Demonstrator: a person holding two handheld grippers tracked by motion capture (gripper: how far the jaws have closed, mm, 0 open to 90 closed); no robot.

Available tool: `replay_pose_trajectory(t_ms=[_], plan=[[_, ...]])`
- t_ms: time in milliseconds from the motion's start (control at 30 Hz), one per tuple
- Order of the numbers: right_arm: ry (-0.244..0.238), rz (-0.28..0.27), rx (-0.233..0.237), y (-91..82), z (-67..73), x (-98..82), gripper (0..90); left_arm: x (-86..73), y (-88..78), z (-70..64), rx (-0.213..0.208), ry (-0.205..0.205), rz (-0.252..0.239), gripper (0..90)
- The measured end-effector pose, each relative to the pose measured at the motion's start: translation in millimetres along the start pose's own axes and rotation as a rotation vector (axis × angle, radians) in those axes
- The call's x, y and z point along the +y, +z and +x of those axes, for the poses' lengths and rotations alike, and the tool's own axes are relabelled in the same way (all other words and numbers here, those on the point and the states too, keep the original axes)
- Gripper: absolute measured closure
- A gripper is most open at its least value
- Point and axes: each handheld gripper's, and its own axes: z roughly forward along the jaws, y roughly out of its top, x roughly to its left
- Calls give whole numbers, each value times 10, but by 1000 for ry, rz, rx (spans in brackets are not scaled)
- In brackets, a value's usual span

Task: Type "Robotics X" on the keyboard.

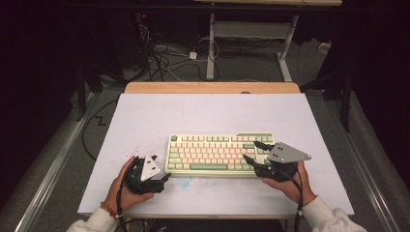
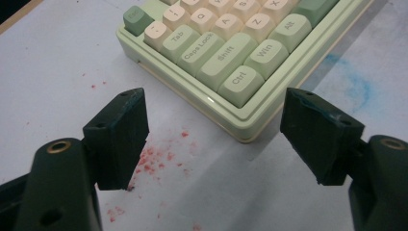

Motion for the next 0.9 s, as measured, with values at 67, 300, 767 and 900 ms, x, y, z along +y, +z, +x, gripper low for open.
replay_pose_trajectory(t_ms=[67,300,767,900], plan=[[8,-9,-23,-71,-5,-51,360,4,-6,6,-1,-6,-7,254],[7,0,-81,-217,20,-211,287,26,-59,23,-50,3,-35,299],[5,55,-133,-345,108,-433,245,97,-95,57,-110,-7,-22,763],[-1,64,-126,-328,115,-448,245,185,-81,53,-144,1,-17,863]])
